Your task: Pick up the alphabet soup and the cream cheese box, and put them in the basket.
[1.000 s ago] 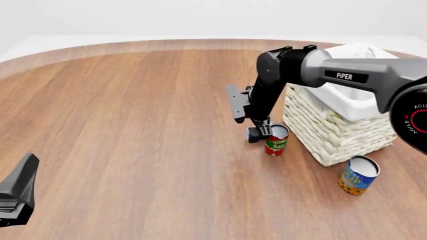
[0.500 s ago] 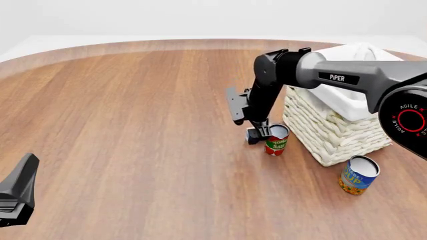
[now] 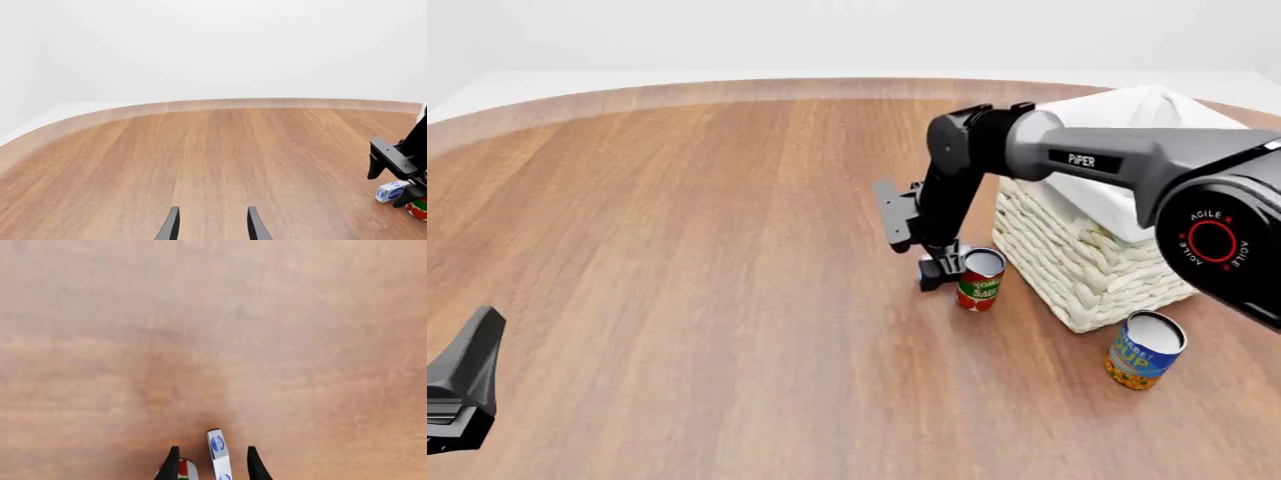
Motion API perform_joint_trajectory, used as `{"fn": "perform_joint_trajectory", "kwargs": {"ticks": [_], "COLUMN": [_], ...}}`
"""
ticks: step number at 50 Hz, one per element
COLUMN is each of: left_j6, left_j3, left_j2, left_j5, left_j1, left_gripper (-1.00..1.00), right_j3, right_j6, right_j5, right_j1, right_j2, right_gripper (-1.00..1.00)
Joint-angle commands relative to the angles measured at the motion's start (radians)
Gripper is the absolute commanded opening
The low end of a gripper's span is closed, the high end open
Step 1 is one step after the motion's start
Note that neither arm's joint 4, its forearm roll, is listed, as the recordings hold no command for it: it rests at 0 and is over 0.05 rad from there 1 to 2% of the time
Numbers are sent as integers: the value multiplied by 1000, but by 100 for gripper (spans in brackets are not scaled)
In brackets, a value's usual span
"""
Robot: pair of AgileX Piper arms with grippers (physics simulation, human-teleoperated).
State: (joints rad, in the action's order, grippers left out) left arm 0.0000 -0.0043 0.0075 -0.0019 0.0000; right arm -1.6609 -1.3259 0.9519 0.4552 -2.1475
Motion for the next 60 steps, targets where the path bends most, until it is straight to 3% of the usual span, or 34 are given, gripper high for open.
{"fn": "perform_joint_trajectory", "kwargs": {"ticks": [1, 27, 60], "left_j6": [0, 0, 0], "left_j3": [0, 0, 0], "left_j2": [0, 0, 0], "left_j5": [0, 0, 0], "left_j1": [0, 0, 0], "left_gripper": [100, 100, 100], "right_j3": [-20, -96, -103], "right_j6": [-8, -24, -27], "right_j5": [2, 26, 31], "right_j1": [-2, -23, -35], "right_j2": [-32, -101, -97], "right_gripper": [100, 100, 100]}}
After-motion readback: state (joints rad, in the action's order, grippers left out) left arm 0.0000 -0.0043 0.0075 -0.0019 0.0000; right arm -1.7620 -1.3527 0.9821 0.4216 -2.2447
